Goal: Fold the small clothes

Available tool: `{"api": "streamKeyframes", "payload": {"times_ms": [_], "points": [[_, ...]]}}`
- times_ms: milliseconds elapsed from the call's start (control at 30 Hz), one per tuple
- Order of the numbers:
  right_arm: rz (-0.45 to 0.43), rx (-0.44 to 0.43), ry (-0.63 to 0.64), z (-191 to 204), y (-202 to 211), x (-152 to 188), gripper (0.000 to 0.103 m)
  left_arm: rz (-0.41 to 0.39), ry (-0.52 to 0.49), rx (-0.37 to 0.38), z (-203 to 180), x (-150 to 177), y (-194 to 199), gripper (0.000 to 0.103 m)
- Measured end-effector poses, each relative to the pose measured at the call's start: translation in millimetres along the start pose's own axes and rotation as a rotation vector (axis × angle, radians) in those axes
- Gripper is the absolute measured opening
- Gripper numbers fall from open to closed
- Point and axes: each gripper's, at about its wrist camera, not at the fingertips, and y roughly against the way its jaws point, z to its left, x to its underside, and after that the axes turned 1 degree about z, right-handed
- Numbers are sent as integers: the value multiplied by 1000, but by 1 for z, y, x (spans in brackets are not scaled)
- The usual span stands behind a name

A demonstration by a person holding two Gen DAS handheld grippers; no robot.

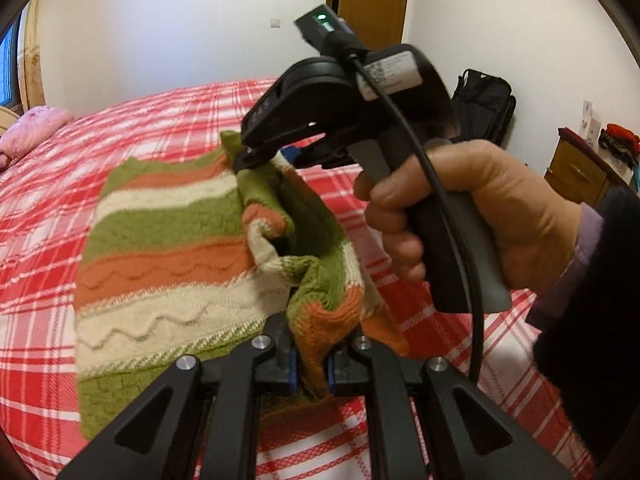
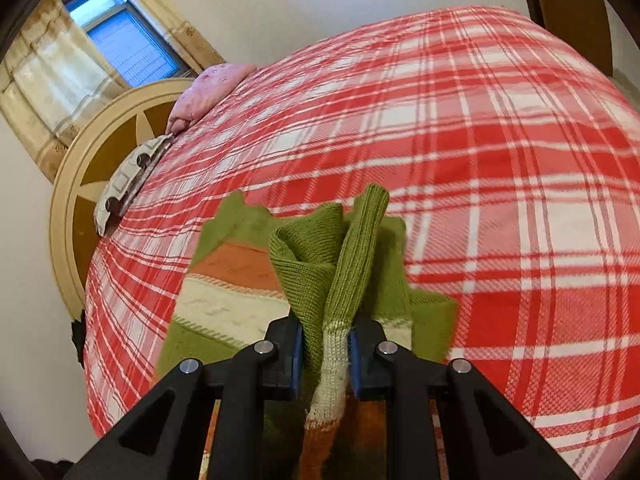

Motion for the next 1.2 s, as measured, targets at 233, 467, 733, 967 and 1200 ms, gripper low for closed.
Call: {"api": "streamKeyframes", "payload": {"times_ms": [233,467,733,967,1200], "points": [[-31,-17,-94,-18,5,20,20,8,-39,23,3,8,4,10],[-100,147,-102,-10,62,34,45,48,-23,77,25,24,31,49],[-204,196,114,73,128,112,74,-21,57,-2,71,46,78,72],[-124,285,213,108,76,151,26,49,118,-170,101,44,77,72],[-69,365,123,79,51,169,11,77,86,-264,103,43,81,72]]}}
